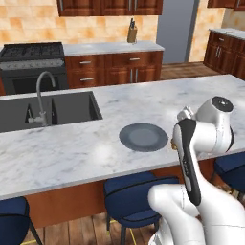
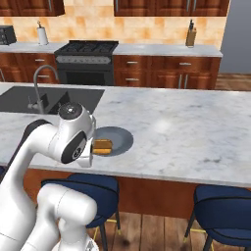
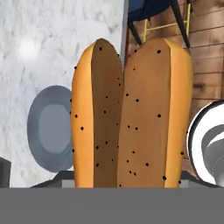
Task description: Move the hot dog bun to the plate on the dining table and place the condiment next to that plate. Then navigate to the fridge and take the sausage and place it on the plate as well.
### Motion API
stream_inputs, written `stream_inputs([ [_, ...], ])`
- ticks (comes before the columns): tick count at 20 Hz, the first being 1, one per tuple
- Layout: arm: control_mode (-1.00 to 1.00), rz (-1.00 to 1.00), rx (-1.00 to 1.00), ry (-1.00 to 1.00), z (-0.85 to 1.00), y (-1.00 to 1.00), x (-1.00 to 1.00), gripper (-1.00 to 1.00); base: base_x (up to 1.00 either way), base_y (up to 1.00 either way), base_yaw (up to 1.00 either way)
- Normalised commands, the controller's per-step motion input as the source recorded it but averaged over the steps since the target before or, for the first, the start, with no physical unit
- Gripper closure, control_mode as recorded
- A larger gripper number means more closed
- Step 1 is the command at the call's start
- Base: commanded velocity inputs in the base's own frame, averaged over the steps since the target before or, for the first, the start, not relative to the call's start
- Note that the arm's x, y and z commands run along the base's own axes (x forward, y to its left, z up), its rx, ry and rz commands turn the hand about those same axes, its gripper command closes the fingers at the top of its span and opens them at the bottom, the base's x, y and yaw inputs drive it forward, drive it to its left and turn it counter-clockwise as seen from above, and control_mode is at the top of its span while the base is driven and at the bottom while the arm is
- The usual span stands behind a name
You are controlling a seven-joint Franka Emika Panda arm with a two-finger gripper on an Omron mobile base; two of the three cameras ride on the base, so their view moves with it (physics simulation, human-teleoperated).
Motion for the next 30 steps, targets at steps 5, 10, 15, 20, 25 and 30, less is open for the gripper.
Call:
stream_inputs([
  [5, -1.00, -0.02, 0.01, 0.27, -0.04, 0.37, 1.00, 1.00, 0.00, 0.00, 0.00],
  [10, -1.00, 0.01, 0.00, 0.30, -0.23, 0.15, 1.00, 1.00, 0.00, 0.00, 0.00],
  [15, -1.00, 0.02, 0.00, 0.20, -0.45, 0.00, 0.93, 1.00, 0.00, 0.00, 0.00],
  [20, -1.00, 0.00, 0.00, 0.20, -0.50, 0.00, 0.85, 1.00, 0.00, 0.00, 0.00],
  [25, -1.00, 0.00, 0.00, 0.09, -0.53, 0.02, 0.60, 1.00, 0.00, 0.00, 0.00],
  [30, -1.00, 0.00, 0.00, 0.01, -0.55, 0.03, 0.53, 1.00, 0.00, 0.00, 0.00],
])
